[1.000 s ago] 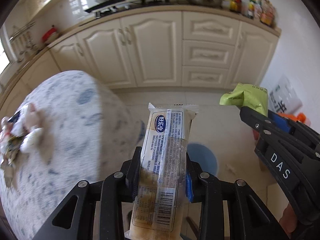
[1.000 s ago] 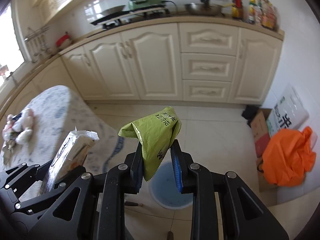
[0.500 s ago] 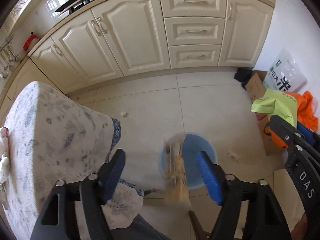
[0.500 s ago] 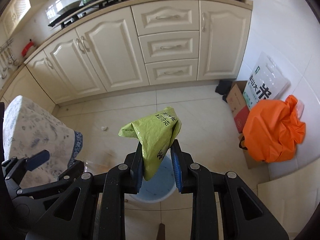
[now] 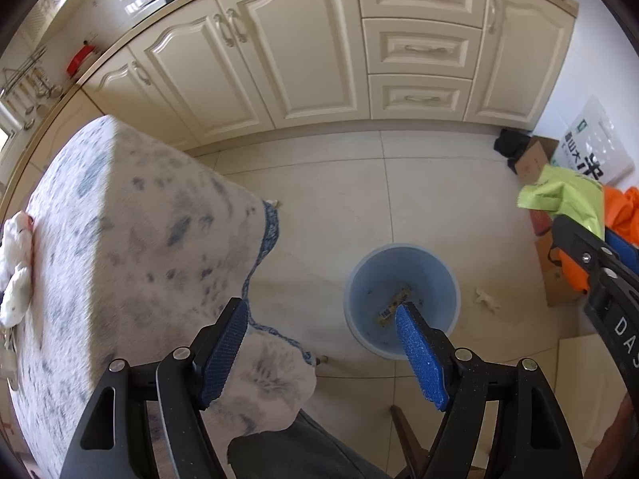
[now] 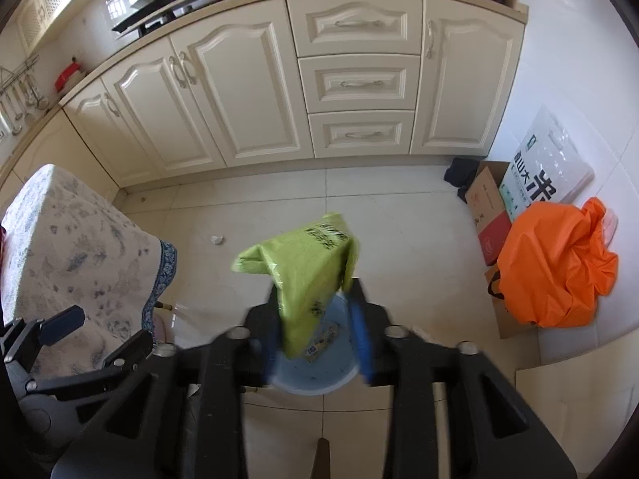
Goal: Collect trash
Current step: 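Carry both items to the blue bin and open both tools over it, then move both open tools back to the table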
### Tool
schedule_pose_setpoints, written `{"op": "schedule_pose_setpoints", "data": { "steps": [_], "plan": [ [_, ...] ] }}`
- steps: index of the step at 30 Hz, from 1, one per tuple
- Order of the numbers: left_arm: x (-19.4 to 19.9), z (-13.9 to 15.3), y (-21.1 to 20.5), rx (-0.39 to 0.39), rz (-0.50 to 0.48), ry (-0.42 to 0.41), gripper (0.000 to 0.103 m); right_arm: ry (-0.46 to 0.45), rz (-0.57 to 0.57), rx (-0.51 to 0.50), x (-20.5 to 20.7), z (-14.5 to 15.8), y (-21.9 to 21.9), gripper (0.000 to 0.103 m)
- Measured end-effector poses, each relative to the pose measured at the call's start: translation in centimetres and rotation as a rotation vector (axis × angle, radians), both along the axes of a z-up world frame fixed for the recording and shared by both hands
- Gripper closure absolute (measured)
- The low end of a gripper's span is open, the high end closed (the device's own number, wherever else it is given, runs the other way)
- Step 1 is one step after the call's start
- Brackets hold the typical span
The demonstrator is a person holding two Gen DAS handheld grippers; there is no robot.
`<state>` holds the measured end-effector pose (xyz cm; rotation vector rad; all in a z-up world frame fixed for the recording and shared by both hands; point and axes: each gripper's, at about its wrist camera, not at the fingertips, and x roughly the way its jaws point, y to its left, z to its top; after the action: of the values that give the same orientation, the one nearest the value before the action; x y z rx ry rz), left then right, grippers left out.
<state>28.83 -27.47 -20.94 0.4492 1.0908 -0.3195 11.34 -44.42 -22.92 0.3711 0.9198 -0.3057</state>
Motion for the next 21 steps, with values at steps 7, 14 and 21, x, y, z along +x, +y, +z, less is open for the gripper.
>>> {"op": "schedule_pose_setpoints", "data": {
  "steps": [7,14,21],
  "plan": [
    [-1.2,0.8,1.2,-0.03,0.021,-0.011,0.03,-0.029,0.01,-0.036,-0.3,1.5,1.2,0.022],
    [-2.8,1.6,2.8,-0.056,0.018,-0.012,0.03,-0.014,0.012,-0.066,-0.8,1.9,1.9,0.022],
    [-3.5,2.8,3.8,-0.089,0.017,-0.031,0.03,-0.026,0.011,-0.098,-1.7,3.1,2.3,0.022]
  ]
}}
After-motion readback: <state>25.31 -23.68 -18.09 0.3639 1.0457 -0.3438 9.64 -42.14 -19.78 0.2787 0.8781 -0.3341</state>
